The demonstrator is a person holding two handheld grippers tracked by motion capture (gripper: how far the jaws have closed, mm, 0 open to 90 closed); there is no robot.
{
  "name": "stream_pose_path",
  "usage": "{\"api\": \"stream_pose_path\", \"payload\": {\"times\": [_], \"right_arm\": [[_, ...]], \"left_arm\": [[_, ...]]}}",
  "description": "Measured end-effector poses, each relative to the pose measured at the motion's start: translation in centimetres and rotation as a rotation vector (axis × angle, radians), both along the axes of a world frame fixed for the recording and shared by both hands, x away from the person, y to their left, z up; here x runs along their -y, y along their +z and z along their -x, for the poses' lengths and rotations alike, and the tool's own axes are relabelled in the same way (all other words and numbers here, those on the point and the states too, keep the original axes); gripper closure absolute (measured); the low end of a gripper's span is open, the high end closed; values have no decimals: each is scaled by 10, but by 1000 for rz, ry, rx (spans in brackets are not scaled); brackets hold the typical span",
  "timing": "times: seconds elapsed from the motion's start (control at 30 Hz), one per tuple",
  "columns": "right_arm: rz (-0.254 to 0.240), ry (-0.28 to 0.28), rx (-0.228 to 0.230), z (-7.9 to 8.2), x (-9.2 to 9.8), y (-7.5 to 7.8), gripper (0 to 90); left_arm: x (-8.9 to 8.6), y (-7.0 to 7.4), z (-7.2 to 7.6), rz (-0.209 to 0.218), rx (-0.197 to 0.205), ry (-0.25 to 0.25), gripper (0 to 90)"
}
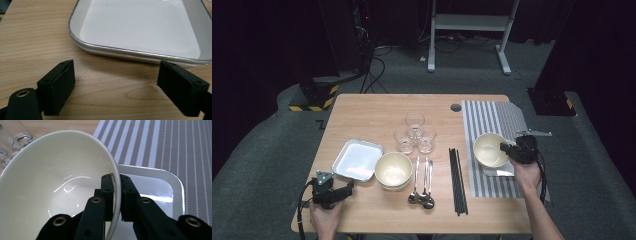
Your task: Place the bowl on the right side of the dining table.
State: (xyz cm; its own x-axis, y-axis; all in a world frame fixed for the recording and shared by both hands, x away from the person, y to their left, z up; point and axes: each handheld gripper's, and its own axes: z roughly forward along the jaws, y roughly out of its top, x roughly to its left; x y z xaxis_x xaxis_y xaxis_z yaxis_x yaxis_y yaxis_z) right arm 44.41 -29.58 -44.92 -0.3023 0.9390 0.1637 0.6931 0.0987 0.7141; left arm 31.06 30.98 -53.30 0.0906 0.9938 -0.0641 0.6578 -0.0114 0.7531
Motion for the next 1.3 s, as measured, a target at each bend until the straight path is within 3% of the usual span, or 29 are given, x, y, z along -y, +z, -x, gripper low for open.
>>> {"api": "stream_pose_path", "payload": {"times": [0.73,1.3], "right_arm": [[38,-62,-50,-3,21,-17,830],[24,-99,-97,-7,35,-30,832]], "left_arm": [[1,0,0,-4,1,2,148],[2,0,-1,-21,-4,1,148]]}}
